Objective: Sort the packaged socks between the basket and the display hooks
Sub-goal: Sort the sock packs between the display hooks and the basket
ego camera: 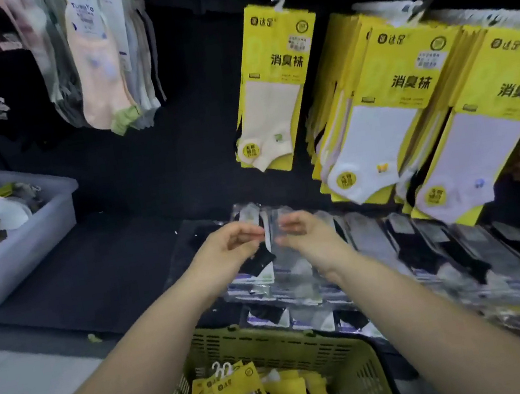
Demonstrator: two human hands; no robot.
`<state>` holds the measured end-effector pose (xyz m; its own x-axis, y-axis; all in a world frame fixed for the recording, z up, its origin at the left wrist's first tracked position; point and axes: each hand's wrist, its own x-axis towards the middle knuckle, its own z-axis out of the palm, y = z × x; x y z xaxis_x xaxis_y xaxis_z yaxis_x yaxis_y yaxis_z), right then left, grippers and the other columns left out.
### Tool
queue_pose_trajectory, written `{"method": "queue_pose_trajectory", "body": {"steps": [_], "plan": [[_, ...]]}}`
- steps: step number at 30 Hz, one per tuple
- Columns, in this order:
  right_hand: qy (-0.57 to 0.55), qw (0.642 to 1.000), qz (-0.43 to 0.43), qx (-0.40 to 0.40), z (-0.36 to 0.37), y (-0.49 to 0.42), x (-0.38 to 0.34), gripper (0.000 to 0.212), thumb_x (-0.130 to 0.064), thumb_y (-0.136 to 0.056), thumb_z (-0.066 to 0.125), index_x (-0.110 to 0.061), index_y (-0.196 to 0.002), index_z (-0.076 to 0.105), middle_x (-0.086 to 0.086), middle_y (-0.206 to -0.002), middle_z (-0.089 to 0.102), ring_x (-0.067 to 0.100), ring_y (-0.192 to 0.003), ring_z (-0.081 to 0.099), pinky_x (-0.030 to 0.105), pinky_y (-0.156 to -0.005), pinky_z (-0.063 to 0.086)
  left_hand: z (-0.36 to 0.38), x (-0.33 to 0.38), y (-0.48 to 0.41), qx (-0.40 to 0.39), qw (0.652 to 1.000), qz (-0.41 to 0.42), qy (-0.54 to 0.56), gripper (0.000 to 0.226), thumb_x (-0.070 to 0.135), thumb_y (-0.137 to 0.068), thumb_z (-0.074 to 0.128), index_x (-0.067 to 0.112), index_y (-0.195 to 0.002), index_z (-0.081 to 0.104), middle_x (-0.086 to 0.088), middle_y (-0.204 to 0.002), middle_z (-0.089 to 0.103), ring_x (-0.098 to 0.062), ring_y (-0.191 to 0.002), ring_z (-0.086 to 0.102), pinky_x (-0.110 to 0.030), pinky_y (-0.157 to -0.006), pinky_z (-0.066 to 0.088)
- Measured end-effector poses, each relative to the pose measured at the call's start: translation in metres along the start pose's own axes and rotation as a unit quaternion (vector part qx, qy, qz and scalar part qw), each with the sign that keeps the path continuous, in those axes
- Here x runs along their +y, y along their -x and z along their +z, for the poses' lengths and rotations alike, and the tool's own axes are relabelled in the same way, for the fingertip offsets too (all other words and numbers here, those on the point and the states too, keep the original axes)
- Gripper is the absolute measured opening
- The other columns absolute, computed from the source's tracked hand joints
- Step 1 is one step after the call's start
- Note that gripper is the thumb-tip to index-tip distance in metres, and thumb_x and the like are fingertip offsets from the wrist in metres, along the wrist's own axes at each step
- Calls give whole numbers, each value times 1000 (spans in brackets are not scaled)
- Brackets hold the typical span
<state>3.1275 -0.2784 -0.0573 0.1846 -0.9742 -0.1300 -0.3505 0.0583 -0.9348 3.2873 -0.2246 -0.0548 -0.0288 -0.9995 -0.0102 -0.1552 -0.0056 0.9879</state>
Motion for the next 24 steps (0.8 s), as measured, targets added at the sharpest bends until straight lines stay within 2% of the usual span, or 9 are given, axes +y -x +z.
{"method": "queue_pose_trajectory", "body": {"steps": [4,5,7,9,12,14,17,20,24], "plan": [[98,981,99,-135,26,32,89,28,5,-82,66,0,-108,60,15,-104,60,3,-77,59,12,-67,46,9,-51,32,-39,993,-93,-63,15,6,-93,58,10,-106,64,-7,-108,68,-13,-98,61,-4,-71,43],[130,970,119,-170,33,41,111,31,4,-82,66,3,-112,59,18,-107,60,3,-80,61,16,-72,48,11,-62,38,-48,988,-117,-83,16,6,-93,58,6,-108,64,-11,-108,67,-14,-97,60,-4,-70,43],[232,931,152,-236,47,59,155,47,-12,-83,71,-4,-126,53,14,-127,54,17,-112,56,29,-90,46,14,-84,47,-67,979,-148,-126,20,6,-93,58,0,-111,63,-16,-108,66,-15,-94,58,-3,-65,41],[337,883,158,-287,60,74,194,78,-32,-81,74,-15,-144,32,8,-150,31,28,-135,35,37,-103,37,15,-102,50,-98,965,-179,-166,24,11,-94,59,1,-115,62,-13,-111,65,-13,-92,57,-3,-63,42],[400,842,154,-329,80,88,233,115,-52,-73,74,-21,-151,-4,5,-159,-2,32,-145,7,50,-115,20,20,-126,48,-154,934,-222,-233,25,19,-96,57,10,-119,61,-8,-119,62,-20,-105,60,-24,-83,48],[388,847,190,-311,95,93,250,123,-64,-70,69,-13,-150,-9,9,-159,-1,32,-145,9,47,-116,19,27,-143,49,-164,921,-232,-265,24,20,-96,56,13,-118,61,-7,-119,62,-21,-109,59,-26,-89,45],[350,882,224,-221,118,100,273,123,-70,-70,64,-7,-149,-5,10,-157,10,32,-143,16,41,-115,22,38,-177,58,-143,921,-245,-266,22,15,-96,54,10,-116,62,-10,-118,64,-23,-110,59,-24,-86,45],[382,892,188,-155,134,102,291,112,-57,-70,73,-11,-149,7,11,-154,18,31,-141,20,40,-112,25,48,-216,77,-75,923,-278,-255,28,9,-95,52,8,-123,57,-10,-125,58,-22,-113,56,-21,-81,41],[299,918,219,-138,140,92,298,97,-34,-66,85,-10,-139,25,12,-144,30,33,-133,33,40,-102,38,55,-253,99,41,910,-319,-261,53,11,-89,61,4,-137,39,-14,-138,44,-29,-125,46,-33,-94,42]]}}
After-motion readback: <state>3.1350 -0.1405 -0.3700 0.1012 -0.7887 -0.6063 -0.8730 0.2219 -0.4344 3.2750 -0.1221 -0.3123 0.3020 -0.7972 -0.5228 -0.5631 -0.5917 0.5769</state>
